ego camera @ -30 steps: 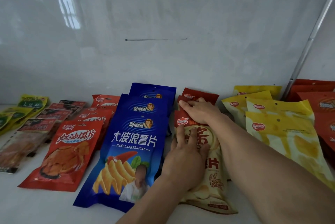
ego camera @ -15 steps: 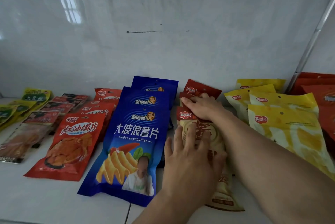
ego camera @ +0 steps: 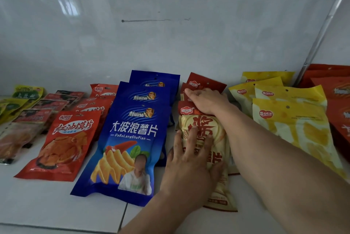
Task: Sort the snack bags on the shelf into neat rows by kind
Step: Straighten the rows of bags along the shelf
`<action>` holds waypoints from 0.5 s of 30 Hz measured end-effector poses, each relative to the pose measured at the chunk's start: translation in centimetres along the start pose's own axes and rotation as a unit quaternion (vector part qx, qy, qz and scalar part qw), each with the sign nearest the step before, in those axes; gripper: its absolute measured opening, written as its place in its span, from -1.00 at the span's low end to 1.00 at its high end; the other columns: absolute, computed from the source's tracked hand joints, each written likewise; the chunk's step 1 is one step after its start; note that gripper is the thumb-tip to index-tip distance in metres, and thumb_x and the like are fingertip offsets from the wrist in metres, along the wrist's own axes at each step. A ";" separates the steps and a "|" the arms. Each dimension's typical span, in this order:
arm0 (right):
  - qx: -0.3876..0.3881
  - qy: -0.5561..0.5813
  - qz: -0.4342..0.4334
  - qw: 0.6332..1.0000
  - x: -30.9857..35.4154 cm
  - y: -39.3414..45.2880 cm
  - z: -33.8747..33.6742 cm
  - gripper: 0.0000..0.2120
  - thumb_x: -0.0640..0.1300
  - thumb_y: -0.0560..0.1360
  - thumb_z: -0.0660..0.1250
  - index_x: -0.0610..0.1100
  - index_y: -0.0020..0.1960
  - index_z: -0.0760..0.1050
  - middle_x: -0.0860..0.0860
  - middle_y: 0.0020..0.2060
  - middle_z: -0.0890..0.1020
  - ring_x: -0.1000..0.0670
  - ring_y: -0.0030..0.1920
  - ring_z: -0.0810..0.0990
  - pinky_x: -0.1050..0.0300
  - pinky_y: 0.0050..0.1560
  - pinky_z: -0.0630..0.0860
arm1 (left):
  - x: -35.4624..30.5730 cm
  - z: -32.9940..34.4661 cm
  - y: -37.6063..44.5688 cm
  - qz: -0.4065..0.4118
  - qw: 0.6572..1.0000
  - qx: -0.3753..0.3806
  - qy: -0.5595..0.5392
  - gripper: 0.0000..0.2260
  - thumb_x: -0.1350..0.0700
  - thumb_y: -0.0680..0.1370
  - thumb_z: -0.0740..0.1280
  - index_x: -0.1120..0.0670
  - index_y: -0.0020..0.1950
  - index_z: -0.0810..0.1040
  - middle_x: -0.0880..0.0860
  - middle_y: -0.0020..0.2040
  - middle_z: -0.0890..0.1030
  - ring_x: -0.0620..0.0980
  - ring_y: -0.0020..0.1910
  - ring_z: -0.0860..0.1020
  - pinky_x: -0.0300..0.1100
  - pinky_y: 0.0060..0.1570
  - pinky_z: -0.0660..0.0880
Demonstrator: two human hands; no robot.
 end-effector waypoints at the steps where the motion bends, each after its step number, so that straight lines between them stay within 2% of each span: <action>1: -0.002 0.006 -0.001 1.000 0.0 0.0 -0.1 -0.26 0.42 0.56 -0.27 0.10 0.53 0.28 -0.09 0.49 0.36 -0.24 0.47 0.30 -0.28 0.44 0.14 | 0.0 0.0 -0.1 0.000 1.000 -0.003 0.001 -0.41 -0.35 0.62 -0.06 -0.28 0.59 -0.20 -0.12 0.60 -0.35 0.11 0.57 -0.39 0.13 0.53 -0.18; 7: 0.022 0.049 -0.038 0.998 0.8 -0.4 -0.5 -0.26 0.46 0.53 -0.21 0.12 0.49 0.35 -0.04 0.42 0.47 -0.17 0.42 0.41 -0.28 0.43 0.25 | 0.1 -0.1 -0.1 -0.011 1.000 -0.012 0.002 -0.39 -0.37 0.60 -0.06 -0.27 0.60 -0.17 -0.12 0.61 -0.32 0.12 0.58 -0.34 0.14 0.54 -0.12; 15: 0.004 0.025 -0.069 0.997 1.1 -3.8 -2.3 -0.41 0.32 0.61 0.01 0.03 0.51 0.32 -0.05 0.47 0.40 -0.15 0.44 0.38 -0.21 0.43 0.29 | 0.1 -0.6 -0.2 -0.015 0.998 -0.063 0.022 -0.37 -0.39 0.59 -0.03 -0.25 0.61 -0.09 -0.08 0.64 -0.20 0.16 0.61 -0.22 0.13 0.54 -0.11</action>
Point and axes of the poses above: each hand's wrist, its own y-axis towards the middle knuckle, its own z-axis out of the palm, x = y × z, the point moved 9 cm from there along y, towards the middle knuckle
